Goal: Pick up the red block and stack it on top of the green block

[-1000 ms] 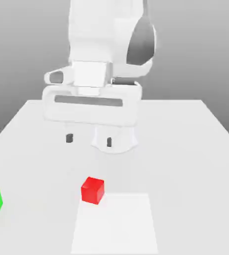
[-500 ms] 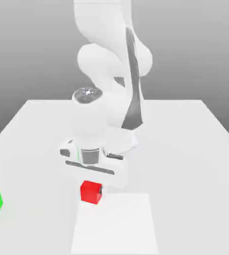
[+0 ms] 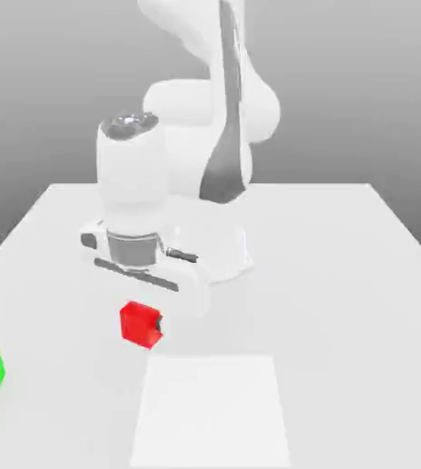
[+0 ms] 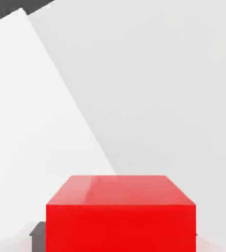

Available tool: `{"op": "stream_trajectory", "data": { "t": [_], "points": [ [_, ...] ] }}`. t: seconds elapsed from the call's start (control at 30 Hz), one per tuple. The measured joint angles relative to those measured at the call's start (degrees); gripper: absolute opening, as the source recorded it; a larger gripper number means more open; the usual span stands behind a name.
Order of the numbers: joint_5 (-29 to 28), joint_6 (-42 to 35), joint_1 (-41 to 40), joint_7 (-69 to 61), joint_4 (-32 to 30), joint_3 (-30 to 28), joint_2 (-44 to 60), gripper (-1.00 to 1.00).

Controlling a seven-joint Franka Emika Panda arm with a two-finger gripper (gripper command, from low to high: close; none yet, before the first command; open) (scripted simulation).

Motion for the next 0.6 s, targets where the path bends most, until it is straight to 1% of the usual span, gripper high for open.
{"op": "stream_trajectory", "data": {
  "t": [0.3, 0.37, 0.43, 0.47, 0.6],
  "points": [
    [3.0, -8.9, -11.2, 18.6, 18.7, -7.9, 10.0, -1.0],
    [4.7, -7.4, -12.0, 19.2, 20.5, -8.3, 13.5, -1.0],
    [6.7, -4.1, -13.0, 18.2, 21.1, -7.4, 17.6, -1.0],
    [7.6, -2.3, -13.6, 17.6, 21.3, -6.7, 19.6, 1.0],
    [7.6, -2.3, -13.6, 17.6, 21.3, -6.7, 19.6, 1.0]
  ]
}}
